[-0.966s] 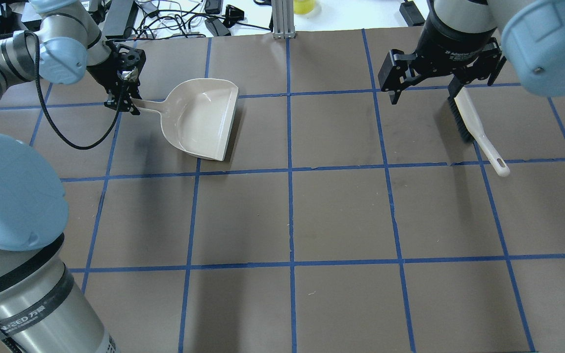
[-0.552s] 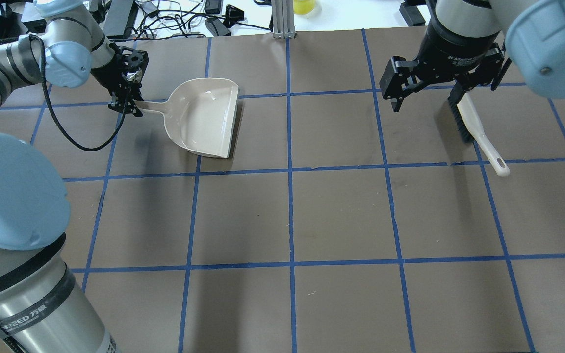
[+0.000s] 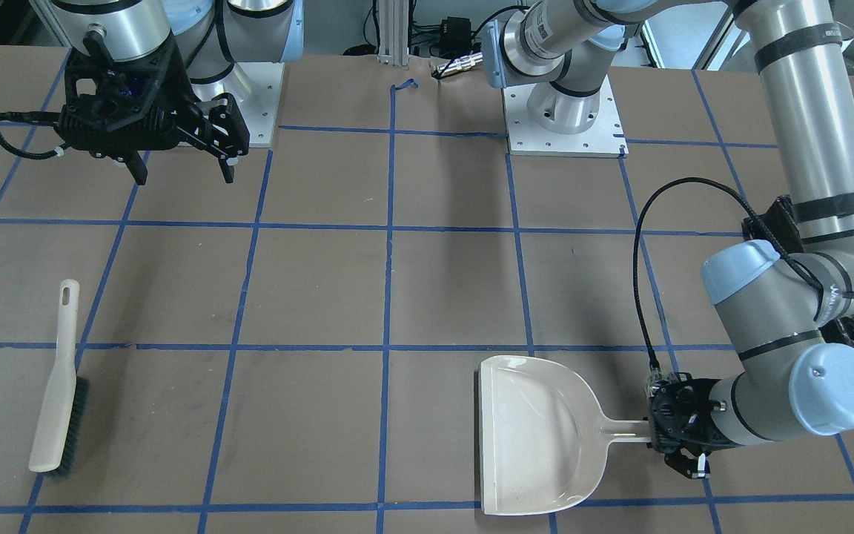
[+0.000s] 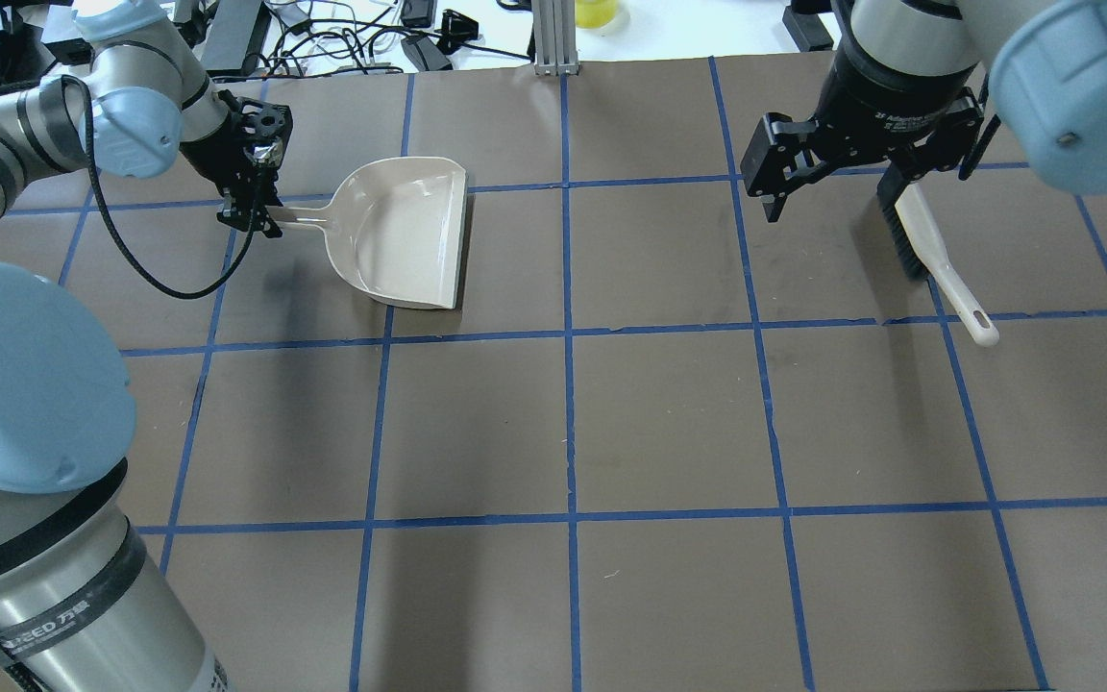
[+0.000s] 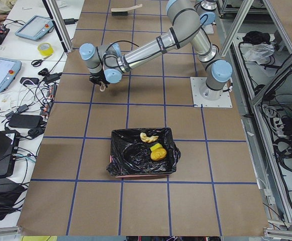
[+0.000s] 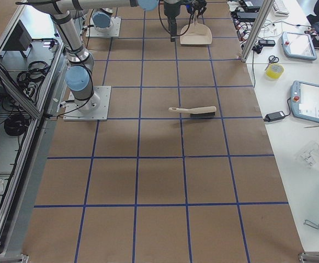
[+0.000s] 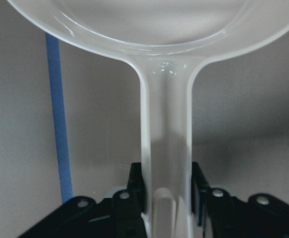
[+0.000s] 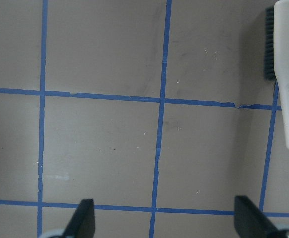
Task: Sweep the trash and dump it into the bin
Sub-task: 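Set the empty dustpan on the table with the left gripper while the right rises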
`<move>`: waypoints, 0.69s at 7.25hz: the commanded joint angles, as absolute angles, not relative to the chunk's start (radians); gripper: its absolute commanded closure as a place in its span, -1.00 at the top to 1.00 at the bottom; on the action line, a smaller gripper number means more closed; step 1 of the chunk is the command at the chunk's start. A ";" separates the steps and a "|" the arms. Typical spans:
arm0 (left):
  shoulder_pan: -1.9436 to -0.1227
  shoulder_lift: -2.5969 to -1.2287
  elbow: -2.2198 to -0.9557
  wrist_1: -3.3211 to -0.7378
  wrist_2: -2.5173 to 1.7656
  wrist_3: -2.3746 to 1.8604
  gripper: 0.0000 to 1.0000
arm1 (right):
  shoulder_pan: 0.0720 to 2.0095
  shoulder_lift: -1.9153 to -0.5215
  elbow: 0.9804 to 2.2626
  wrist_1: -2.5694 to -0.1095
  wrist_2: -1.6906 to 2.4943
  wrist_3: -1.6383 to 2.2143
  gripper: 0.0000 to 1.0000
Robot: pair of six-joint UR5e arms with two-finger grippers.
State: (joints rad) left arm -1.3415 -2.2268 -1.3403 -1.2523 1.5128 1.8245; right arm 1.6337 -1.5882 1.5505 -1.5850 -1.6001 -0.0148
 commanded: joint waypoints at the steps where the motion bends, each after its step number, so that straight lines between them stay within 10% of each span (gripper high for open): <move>1: -1.341 -2.220 -1.348 -1.270 1.549 1.824 -0.96 | 1.634 -1.594 1.552 -1.585 -1.598 -0.015 1.00; 2: -1.341 -2.226 -1.348 -1.269 1.554 1.824 -0.59 | 1.634 -1.594 1.552 -1.585 -1.598 -0.015 1.00; 3: -1.342 -2.226 -1.348 -1.269 1.551 1.819 0.69 | 1.634 -1.594 1.552 -1.585 -1.597 -0.017 1.00; 5: -1.354 -2.214 -1.344 -1.270 1.554 1.816 1.00 | 1.634 -1.595 1.552 -1.586 -1.594 -0.017 1.00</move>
